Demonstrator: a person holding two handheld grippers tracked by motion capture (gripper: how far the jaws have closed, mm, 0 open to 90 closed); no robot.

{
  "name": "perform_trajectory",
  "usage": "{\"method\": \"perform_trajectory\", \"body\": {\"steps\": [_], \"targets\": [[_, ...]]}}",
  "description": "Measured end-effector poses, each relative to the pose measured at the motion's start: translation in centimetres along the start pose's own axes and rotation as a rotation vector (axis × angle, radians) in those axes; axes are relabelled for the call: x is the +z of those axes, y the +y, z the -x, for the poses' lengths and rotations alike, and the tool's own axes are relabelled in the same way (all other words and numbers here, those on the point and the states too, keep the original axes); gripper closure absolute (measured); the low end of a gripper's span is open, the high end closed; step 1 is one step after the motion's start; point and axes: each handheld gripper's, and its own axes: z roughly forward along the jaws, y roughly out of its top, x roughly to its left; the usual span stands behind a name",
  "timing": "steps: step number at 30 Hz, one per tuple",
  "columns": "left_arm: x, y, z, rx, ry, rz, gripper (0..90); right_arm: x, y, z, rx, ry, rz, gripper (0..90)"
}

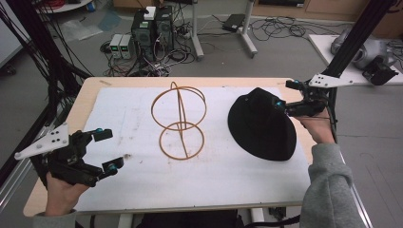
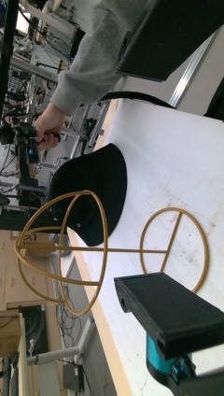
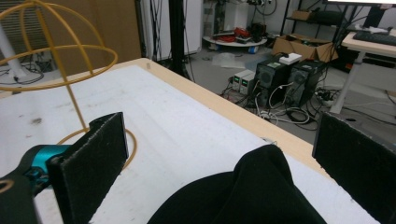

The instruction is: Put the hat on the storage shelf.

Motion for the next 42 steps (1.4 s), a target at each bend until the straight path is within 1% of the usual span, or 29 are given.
{"method": "perform_trajectory", "body": {"steps": [1, 2, 3, 5, 8, 11, 15, 22, 26, 31, 32, 33, 35, 38, 39, 42], "targets": [[0.0, 0.0, 0.0, 0.001, 0.000, 0.001, 1.7, 0.4, -0.2, 0.2, 0.002, -0.001, -0.003, 2.6], [0.0, 0.0, 0.0, -0.001, -0.002, 0.001, 1.7, 0.4, -0.2, 0.2, 0.002, -0.001, -0.003, 2.6], [0.0, 0.0, 0.0, 0.000, -0.002, 0.001, 1.7, 1.0, -0.5, 0.5, 0.005, -0.010, -0.028, 2.6], [0.0, 0.0, 0.0, 0.000, -0.002, 0.002, 1.7, 1.1, -0.6, 0.6, 0.009, -0.010, -0.035, 2.6], [-0.1, -0.1, -0.2, -0.002, 0.000, 0.000, 1.7, 1.8, -1.0, 0.9, 0.027, -0.007, -0.055, 2.6], [-0.2, -0.2, -0.3, -0.008, 0.004, 0.003, 1.7, 2.5, -1.3, 1.0, 0.024, -0.008, -0.077, 3.0], [-0.2, -0.2, -0.4, -0.006, 0.008, -0.002, 1.7, 3.2, -1.8, 1.3, 0.034, -0.011, -0.096, 3.1], [0.0, -0.4, -0.6, -0.016, 0.012, -0.007, 1.7, 3.8, -2.4, 1.6, 0.040, -0.021, -0.107, 3.0], [0.1, -0.5, -0.7, -0.019, 0.010, -0.011, 1.7, 3.8, -3.1, 1.8, 0.058, -0.023, -0.112, 3.1], [0.2, -0.5, -0.7, -0.016, 0.007, -0.016, 1.7, 3.9, -3.3, 1.7, 0.059, -0.033, -0.122, 3.1], [0.2, -0.5, -0.7, -0.016, 0.007, -0.017, 1.7, 3.9, -3.4, 1.8, 0.053, -0.036, -0.122, 3.1], [0.1, -0.5, -0.6, -0.016, 0.007, -0.015, 1.7, 4.0, -3.5, 1.7, 0.059, -0.037, -0.126, 3.1], [0.1, -0.4, -0.6, -0.016, 0.007, -0.014, 1.7, 4.1, -3.7, 1.7, 0.051, -0.048, -0.130, 3.1], [0.1, -0.4, -0.7, -0.019, 0.007, -0.013, 1.7, 4.2, -3.9, 1.8, 0.049, -0.051, -0.135, 3.3], [0.1, -0.5, -0.7, -0.019, 0.006, -0.013, 1.7, 4.2, -3.9, 1.8, 0.060, -0.050, -0.139, 4.4], [0.0, -0.5, -0.7, -0.019, 0.011, -0.014, 1.7, 4.3, -4.1, 1.8, 0.057, -0.049, -0.146, 4.8]]}}
